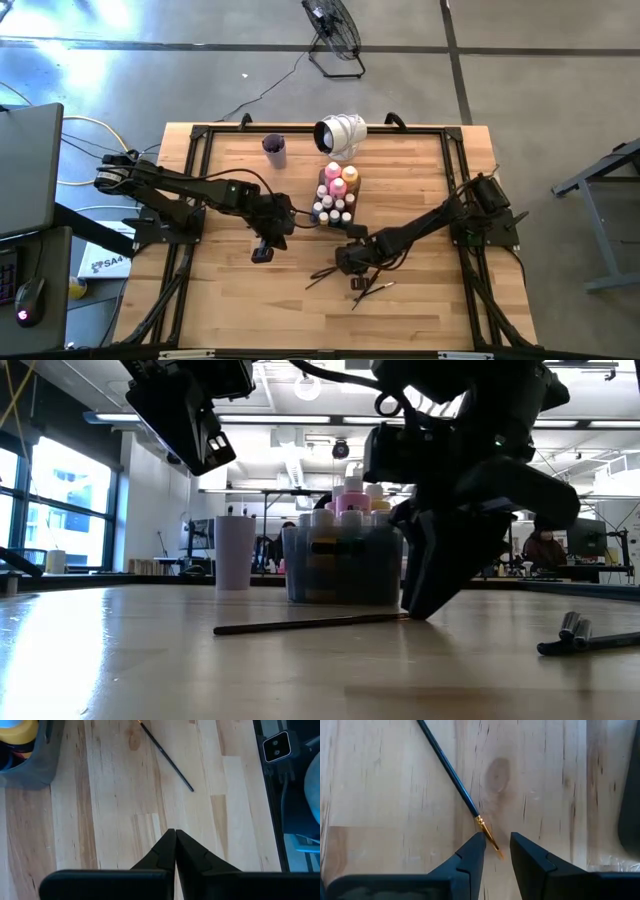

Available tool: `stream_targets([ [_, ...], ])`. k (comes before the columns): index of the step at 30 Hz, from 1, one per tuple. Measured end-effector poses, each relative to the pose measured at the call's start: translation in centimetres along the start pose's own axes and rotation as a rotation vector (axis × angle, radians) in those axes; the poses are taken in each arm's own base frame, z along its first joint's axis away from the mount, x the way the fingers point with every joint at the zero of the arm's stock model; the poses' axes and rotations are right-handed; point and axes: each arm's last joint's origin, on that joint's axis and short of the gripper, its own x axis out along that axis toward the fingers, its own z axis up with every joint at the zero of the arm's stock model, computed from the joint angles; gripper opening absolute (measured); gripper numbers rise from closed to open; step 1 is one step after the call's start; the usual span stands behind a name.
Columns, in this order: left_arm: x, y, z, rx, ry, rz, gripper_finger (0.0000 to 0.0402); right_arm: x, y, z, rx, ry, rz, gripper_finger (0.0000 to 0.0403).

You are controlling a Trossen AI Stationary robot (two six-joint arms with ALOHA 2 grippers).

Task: Pick & Place Paint Supplies
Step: Put the gold paint brush into the violet cup

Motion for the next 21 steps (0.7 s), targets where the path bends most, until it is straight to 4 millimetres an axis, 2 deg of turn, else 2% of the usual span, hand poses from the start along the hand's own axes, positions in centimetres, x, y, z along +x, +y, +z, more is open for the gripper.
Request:
stream_targets([
  [21, 0.00, 0.03, 0.00, 0.000, -0.001, 0.009, 0.0007, -0.27, 0.40, -0.50, 0.019, 0.076, 0.119, 0.0091],
])
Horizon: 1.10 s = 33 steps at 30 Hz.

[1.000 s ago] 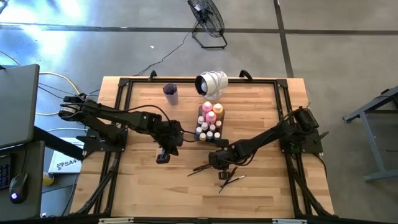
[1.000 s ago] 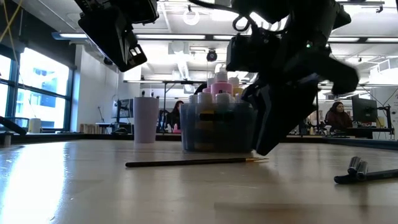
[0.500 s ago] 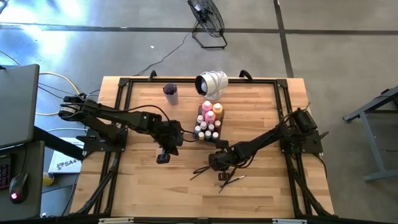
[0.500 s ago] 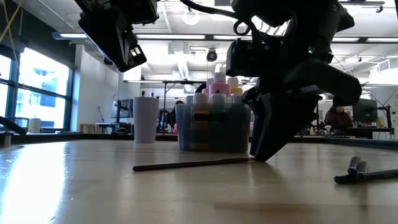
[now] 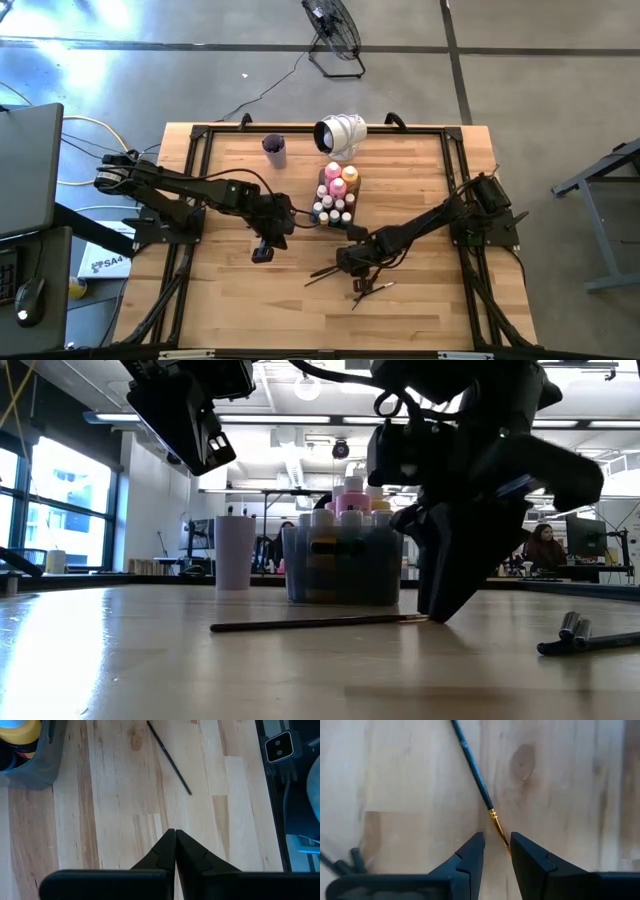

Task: Pick & Place Paint Supplies
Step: Put the gold paint brush into the violet cup

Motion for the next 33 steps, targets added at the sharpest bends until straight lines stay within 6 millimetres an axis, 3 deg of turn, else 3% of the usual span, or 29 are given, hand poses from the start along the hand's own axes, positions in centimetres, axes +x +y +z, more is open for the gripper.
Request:
stream_targets([
  [6, 0.0, 0.0, 0.0, 0.000, 0.000, 0.001, 0.0007, 0.0, 0.1, -0.2, 0.043, 0.029, 0.040, 0.0085],
  [13, 0.0, 0.0, 0.0, 0.000, 0.000, 0.001, 0.0007, 0.0, 0.1, -0.2, 0.048, 0.033, 0.034, 0.0015],
  [18, 0.0, 0.0, 0.0, 0.006, 0.000, 0.002, 0.0007, 0.0, 0.1, -0.3, 0.072, 0.037, 0.031, 0.0004],
  [33, 0.0, 0.0, 0.0, 0.025, 0.002, 0.003, 0.0007, -5.0, 1.4, -0.4, 0.039, -0.073, -0.022, 0.0003],
])
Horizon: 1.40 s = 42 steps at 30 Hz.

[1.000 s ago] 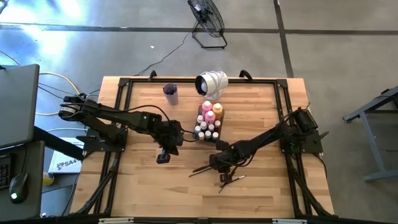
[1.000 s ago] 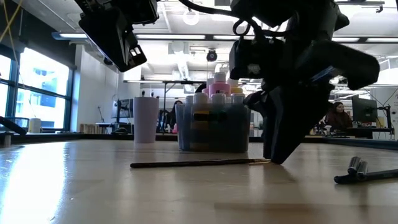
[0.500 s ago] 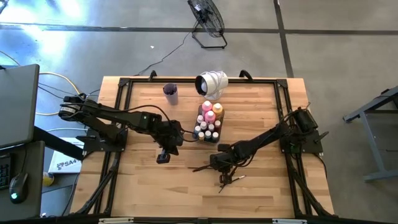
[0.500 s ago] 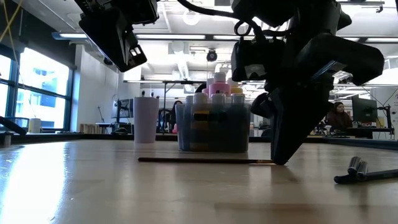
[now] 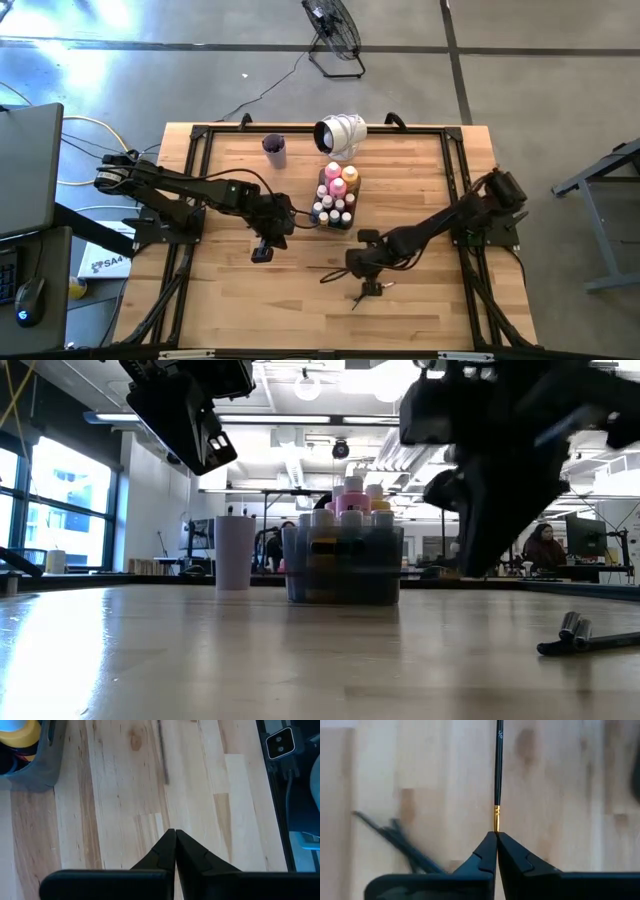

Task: Pick & Place Paint Supplies
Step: Put the gold paint brush into the violet cup

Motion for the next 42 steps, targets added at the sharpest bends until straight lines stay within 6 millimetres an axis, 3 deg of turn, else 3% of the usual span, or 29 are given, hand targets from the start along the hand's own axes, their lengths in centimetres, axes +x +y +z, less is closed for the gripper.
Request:
stream_targets([
  [7, -0.3, -0.1, 0.1, 0.027, -0.010, 0.000, 0.0007, -2.1, 1.5, -0.5, -0.024, -0.059, -0.037, 0.0003],
  [13, -2.9, -1.1, 1.6, 0.123, -0.107, -0.018, 0.0007, -2.6, 2.8, -1.6, -0.042, -0.112, -0.199, 0.0003],
  [20, -5.2, -2.3, 2.8, 0.118, -0.207, -0.151, 0.0007, -3.7, 4.9, -1.8, -0.109, -0.278, -0.392, 0.0003],
  [30, -4.7, -2.3, 4.0, -0.159, -0.265, -0.237, 0.0007, -5.6, 6.5, -0.3, -0.279, -0.423, -0.598, 0.0003],
  [42, -4.7, -2.3, 4.8, -0.502, -0.311, -0.263, 0.0007, -2.5, 6.9, -0.6, -0.442, -0.374, -0.770, 0.0003],
])
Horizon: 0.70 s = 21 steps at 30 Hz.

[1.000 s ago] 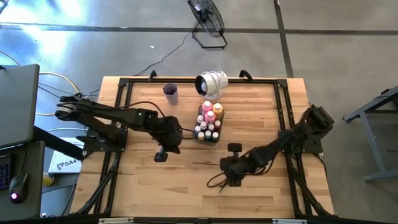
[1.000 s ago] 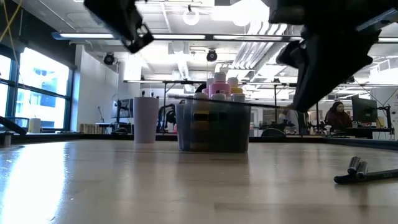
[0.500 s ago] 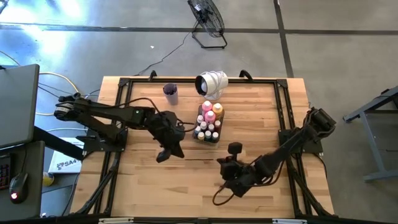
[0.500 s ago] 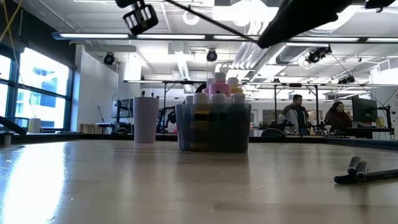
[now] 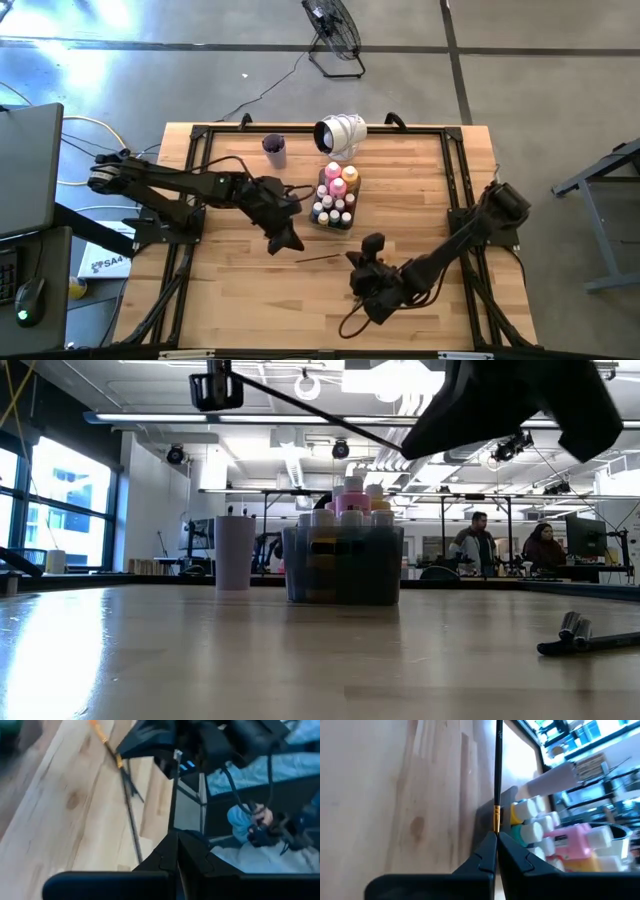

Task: Pick & Place Paint Supplies
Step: Put the gold paint brush into the violet cup

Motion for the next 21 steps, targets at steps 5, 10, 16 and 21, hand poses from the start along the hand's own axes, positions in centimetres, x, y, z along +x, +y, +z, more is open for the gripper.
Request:
stream_targets([
  [5, 1.5, 1.0, -0.1, -0.128, 0.036, 0.044, 0.0014, -0.1, 0.5, 0.3, -0.062, -0.035, -0.073, 0.0003],
  [10, 3.7, 2.3, -0.4, -0.172, 0.124, 0.058, 0.0059, -0.5, 0.6, 0.7, -0.113, -0.065, -0.110, 0.0003],
  [16, 4.9, 3.0, -0.5, -0.205, 0.185, 0.038, 0.0139, -0.6, 0.7, 0.7, -0.134, -0.070, -0.099, 0.0003],
  [21, 5.2, 2.9, -0.4, -0.236, 0.197, 0.000, 0.0186, -0.5, 0.7, 0.7, -0.141, -0.066, -0.074, 0.0003],
])
